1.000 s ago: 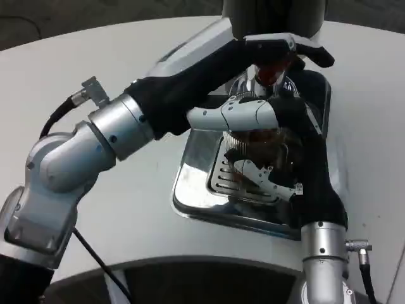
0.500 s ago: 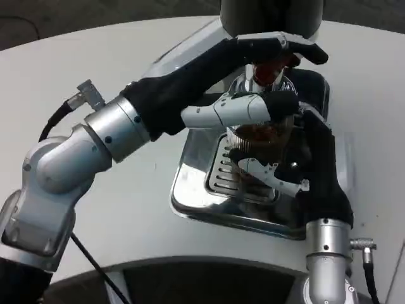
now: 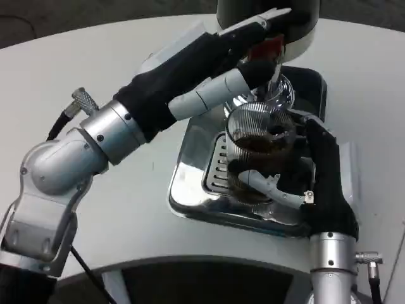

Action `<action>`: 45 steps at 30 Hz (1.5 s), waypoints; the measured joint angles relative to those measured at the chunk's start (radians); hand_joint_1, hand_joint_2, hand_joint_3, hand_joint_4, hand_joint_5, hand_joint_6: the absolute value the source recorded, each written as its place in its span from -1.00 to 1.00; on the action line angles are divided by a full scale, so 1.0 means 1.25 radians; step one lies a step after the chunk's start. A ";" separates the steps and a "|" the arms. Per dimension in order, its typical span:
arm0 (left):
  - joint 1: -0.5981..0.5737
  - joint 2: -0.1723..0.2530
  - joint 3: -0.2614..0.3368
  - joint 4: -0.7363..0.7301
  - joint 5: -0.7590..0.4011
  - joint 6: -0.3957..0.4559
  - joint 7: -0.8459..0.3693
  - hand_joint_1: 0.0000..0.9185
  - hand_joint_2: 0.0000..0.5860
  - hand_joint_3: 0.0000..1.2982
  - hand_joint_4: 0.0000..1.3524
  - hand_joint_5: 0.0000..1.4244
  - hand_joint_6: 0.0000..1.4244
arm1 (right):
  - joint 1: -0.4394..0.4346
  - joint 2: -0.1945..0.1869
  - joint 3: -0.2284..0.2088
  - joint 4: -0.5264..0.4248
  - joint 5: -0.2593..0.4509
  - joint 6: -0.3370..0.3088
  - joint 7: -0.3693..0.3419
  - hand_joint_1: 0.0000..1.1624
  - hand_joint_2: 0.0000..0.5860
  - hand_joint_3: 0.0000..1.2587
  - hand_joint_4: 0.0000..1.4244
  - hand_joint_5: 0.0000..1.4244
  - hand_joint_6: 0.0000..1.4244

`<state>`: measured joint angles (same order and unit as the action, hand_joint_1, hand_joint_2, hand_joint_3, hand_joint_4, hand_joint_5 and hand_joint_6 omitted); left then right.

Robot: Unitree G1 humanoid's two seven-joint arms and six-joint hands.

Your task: Grasp the cup under the faucet to collect the drink, then remove the cup.

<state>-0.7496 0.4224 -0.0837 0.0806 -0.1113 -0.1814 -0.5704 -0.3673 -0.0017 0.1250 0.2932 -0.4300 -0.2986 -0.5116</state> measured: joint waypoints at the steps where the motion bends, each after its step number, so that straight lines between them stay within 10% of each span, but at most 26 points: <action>1: 0.001 -0.003 0.002 -0.001 -0.006 0.006 -0.002 -1.00 -0.76 -0.85 -1.00 -0.96 -1.00 | 0.003 0.001 0.003 -0.007 -0.003 0.003 0.005 0.66 -0.47 -0.02 0.01 0.12 -0.10; 24: 0.048 -0.033 0.044 -0.076 -0.102 0.094 -0.023 -1.00 -0.79 -1.00 -1.00 -0.97 -1.00 | 0.057 0.001 0.015 -0.123 -0.031 0.027 0.045 0.67 -0.49 0.08 0.06 0.20 0.02; 45: 0.220 0.011 0.144 -0.413 -0.091 0.192 0.038 -1.00 -0.77 -1.00 -1.00 -0.96 -1.00 | 0.112 0.001 0.012 -0.218 -0.033 0.041 0.067 0.67 -0.49 0.09 0.08 0.20 0.03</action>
<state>-0.4751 0.4364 0.0963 -0.4358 -0.2254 0.0586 -0.5233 -0.2269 -0.0004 0.1395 0.0208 -0.4707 -0.2475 -0.4278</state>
